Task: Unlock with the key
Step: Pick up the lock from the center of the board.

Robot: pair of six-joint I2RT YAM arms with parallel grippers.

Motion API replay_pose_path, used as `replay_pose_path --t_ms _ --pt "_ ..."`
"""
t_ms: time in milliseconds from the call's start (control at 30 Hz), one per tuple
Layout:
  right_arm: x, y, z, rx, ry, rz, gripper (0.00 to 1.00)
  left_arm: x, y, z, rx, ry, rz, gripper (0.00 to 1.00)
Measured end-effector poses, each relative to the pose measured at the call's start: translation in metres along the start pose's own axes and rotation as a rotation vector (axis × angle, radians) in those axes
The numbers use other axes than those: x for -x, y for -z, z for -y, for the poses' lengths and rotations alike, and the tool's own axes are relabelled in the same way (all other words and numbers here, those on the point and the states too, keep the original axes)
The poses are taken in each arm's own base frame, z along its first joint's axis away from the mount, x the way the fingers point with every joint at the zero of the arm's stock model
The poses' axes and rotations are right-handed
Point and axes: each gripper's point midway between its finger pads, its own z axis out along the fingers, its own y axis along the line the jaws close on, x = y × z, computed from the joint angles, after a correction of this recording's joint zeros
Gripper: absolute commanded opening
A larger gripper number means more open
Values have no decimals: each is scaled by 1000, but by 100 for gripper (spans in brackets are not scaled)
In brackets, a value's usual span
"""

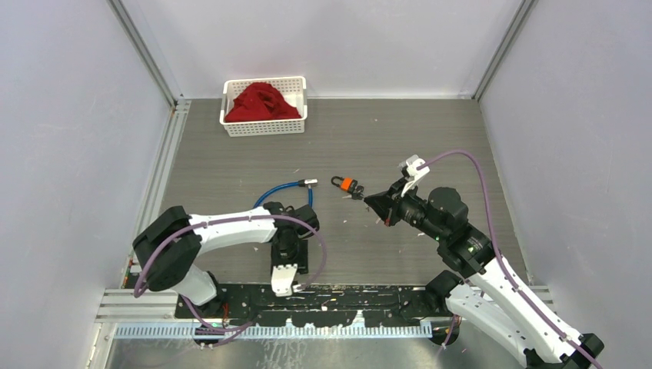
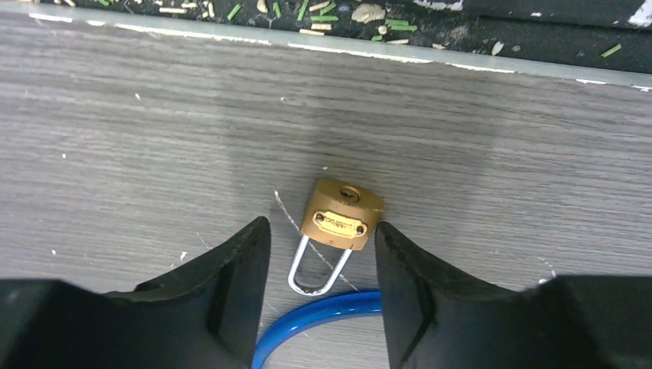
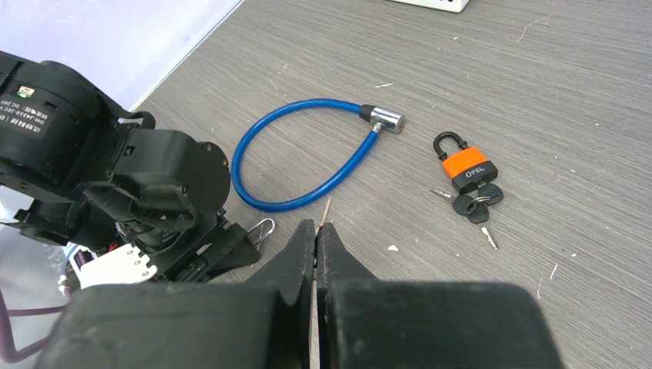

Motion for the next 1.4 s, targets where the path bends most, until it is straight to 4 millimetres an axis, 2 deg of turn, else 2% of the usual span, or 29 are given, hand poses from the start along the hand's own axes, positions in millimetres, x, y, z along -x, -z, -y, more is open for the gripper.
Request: replay_pose_path --t_ms 100,333,400,500,567,667,833,900,967,1000,1167,1267,1333,1400 --pt "0 0 0 0 1 1 1 1 -2 1 -23 -13 -6 41" --pt "1 5 -1 3 2 9 1 -9 -3 -8 -50 -15 -28 41" --pt "2 6 -2 3 3 10 1 -9 -2 -9 -51 -16 -30 44" --pt "2 7 -2 4 3 11 1 -9 -3 -9 -57 -22 -36 59" --pt "2 7 -2 4 3 11 1 -8 -3 -9 -62 -27 -42 62" --pt "2 7 -2 4 3 11 1 -8 -3 -9 -69 -36 -52 54" --pt "2 7 -2 3 2 11 1 -5 -4 -10 -91 -63 -65 35" --pt "2 7 -1 1 3 12 1 -3 -5 -9 -107 -77 -71 22" --pt "2 9 -2 0 3 14 1 -2 -5 -9 -120 -92 -84 5" --pt "2 9 -2 0 3 15 1 0 -5 -9 -127 -99 -88 0" --pt "3 10 -1 -3 3 18 1 -1 -5 -10 -146 -90 -120 0" --pt "3 10 -1 -6 3 20 1 -6 -2 -10 -131 -7 -155 0" --pt "3 10 0 -10 3 19 1 -11 7 -17 -87 77 -190 0" --pt "3 9 0 -13 2 17 1 -18 25 -30 5 174 -226 0"
